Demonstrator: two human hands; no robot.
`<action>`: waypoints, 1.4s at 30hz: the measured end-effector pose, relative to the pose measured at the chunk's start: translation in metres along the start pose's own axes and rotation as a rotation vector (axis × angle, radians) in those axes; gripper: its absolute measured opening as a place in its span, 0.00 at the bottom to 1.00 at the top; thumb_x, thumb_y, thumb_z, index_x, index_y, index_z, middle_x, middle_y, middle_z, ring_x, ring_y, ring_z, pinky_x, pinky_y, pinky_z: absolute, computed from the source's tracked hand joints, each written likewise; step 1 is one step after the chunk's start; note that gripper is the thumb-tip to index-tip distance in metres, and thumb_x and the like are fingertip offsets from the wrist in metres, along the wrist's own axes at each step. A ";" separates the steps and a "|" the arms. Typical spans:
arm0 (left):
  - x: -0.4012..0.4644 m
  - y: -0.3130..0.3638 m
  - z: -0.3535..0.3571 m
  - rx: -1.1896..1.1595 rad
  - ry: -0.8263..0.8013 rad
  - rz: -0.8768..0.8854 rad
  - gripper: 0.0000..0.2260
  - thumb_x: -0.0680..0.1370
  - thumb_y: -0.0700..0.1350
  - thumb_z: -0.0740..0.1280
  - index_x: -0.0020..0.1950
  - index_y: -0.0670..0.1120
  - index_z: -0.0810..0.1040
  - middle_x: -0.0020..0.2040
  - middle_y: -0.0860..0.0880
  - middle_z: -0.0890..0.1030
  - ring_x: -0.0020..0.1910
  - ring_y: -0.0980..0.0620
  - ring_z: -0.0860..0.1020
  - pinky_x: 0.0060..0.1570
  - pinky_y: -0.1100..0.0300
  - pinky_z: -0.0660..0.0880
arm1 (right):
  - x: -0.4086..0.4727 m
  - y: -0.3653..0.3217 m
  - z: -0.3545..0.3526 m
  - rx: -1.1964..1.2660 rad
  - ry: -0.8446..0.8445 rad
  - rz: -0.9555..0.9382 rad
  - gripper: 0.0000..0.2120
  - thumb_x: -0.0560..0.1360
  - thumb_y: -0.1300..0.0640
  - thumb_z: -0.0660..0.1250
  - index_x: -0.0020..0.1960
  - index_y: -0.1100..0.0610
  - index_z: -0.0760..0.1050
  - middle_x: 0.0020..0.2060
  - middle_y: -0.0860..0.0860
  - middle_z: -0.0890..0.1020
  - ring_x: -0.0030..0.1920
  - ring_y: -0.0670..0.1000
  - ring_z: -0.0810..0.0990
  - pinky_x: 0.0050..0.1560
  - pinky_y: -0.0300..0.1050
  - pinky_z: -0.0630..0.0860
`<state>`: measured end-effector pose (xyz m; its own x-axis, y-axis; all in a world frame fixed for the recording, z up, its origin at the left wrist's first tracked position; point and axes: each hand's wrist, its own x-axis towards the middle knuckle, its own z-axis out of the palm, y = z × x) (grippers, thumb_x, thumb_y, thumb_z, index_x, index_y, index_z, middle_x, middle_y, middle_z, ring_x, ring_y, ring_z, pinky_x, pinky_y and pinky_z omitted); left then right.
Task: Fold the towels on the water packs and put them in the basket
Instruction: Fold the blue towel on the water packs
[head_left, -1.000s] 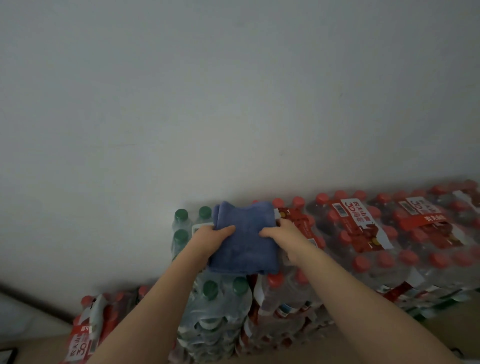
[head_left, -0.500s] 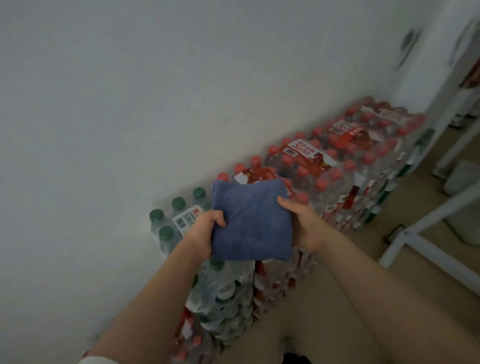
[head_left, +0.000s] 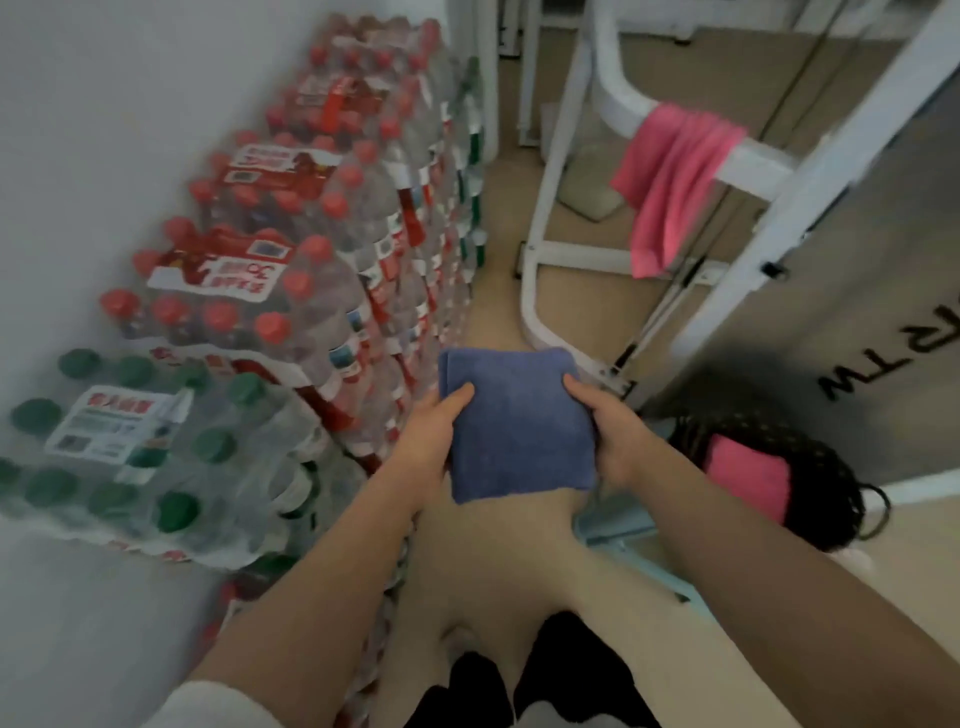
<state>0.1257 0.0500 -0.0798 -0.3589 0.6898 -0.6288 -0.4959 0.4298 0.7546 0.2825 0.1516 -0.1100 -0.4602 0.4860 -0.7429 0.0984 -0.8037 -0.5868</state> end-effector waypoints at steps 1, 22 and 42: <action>0.005 -0.008 0.016 0.040 -0.035 -0.011 0.20 0.78 0.49 0.63 0.70 0.48 0.67 0.69 0.45 0.72 0.65 0.40 0.72 0.63 0.41 0.70 | -0.007 0.002 -0.019 0.028 0.039 -0.017 0.20 0.76 0.45 0.63 0.63 0.56 0.74 0.62 0.55 0.77 0.60 0.59 0.77 0.61 0.57 0.73; 0.154 -0.220 0.325 0.546 -0.230 -0.238 0.19 0.79 0.36 0.58 0.70 0.45 0.65 0.67 0.42 0.72 0.65 0.41 0.70 0.65 0.43 0.68 | 0.046 0.040 -0.413 0.177 0.320 0.042 0.22 0.74 0.64 0.63 0.67 0.54 0.68 0.62 0.58 0.76 0.59 0.61 0.77 0.52 0.56 0.77; 0.227 -0.341 0.382 1.851 -0.463 0.226 0.28 0.79 0.49 0.59 0.75 0.51 0.50 0.74 0.45 0.53 0.71 0.44 0.58 0.68 0.49 0.61 | 0.110 0.101 -0.505 -1.488 0.427 -0.120 0.20 0.77 0.54 0.60 0.68 0.53 0.64 0.66 0.52 0.66 0.63 0.56 0.69 0.59 0.50 0.71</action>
<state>0.5157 0.2829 -0.4085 0.0747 0.7571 -0.6490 0.9685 0.0998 0.2280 0.6873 0.2973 -0.4136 -0.2779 0.7869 -0.5510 0.9565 0.1733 -0.2348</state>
